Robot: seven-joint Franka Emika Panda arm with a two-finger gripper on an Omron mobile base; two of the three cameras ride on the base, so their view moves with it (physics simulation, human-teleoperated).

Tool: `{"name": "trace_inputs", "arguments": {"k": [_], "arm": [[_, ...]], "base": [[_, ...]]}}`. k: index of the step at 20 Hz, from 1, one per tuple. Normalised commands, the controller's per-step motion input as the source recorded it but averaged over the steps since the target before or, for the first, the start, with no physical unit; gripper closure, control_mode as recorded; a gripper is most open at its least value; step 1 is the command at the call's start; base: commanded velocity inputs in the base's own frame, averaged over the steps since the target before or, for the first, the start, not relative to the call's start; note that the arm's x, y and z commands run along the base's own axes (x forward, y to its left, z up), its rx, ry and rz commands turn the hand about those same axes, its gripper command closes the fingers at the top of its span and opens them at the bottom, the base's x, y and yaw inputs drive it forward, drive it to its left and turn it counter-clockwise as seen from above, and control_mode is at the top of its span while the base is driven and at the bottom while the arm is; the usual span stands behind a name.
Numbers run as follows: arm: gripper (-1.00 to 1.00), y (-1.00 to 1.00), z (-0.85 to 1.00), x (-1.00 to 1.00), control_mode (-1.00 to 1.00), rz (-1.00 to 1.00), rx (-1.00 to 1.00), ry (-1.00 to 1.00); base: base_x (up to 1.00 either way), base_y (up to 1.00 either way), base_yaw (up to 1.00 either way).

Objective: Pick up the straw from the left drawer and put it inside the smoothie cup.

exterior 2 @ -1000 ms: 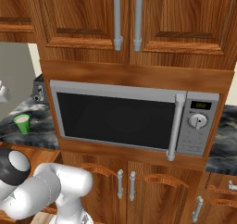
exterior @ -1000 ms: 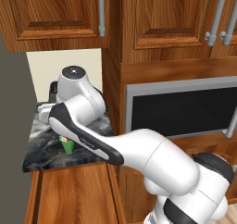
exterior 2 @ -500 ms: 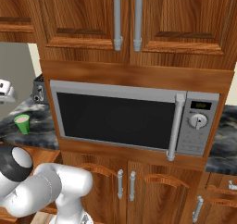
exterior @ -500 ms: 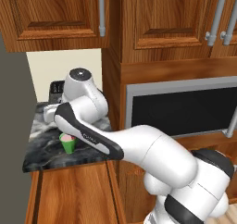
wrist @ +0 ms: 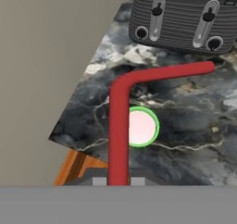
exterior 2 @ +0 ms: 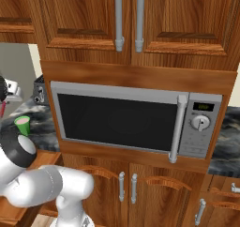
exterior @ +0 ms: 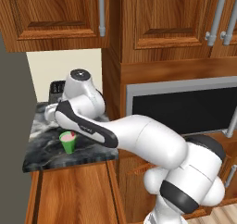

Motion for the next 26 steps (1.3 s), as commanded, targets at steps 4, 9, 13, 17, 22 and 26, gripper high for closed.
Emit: {"name": "trace_inputs", "arguments": {"k": [4,9,13,17,22,26], "arm": [[1.00,0.26,-0.24,0.24,-1.00,0.07,-0.02,-0.01],[1.00,0.24,-0.18,0.22,-1.00,0.07,-0.04,-0.07],[1.00,0.05,-0.04,0.23,-1.00,0.06,-0.06,-0.18],[1.00,0.00,-0.06,0.05,-1.00,0.03,-0.05,-0.21],[1.00,0.00,-0.08,0.00,-1.00,0.00,0.00,-0.22],[1.00,0.00,-0.04,0.00,-1.00,0.00,0.00,-0.20]], "base": [[0.00,0.00,0.00],[0.00,0.00,0.00],[0.00,0.00,0.00],[0.00,0.00,0.00],[0.00,0.00,0.00],[0.00,0.00,0.00]]}}
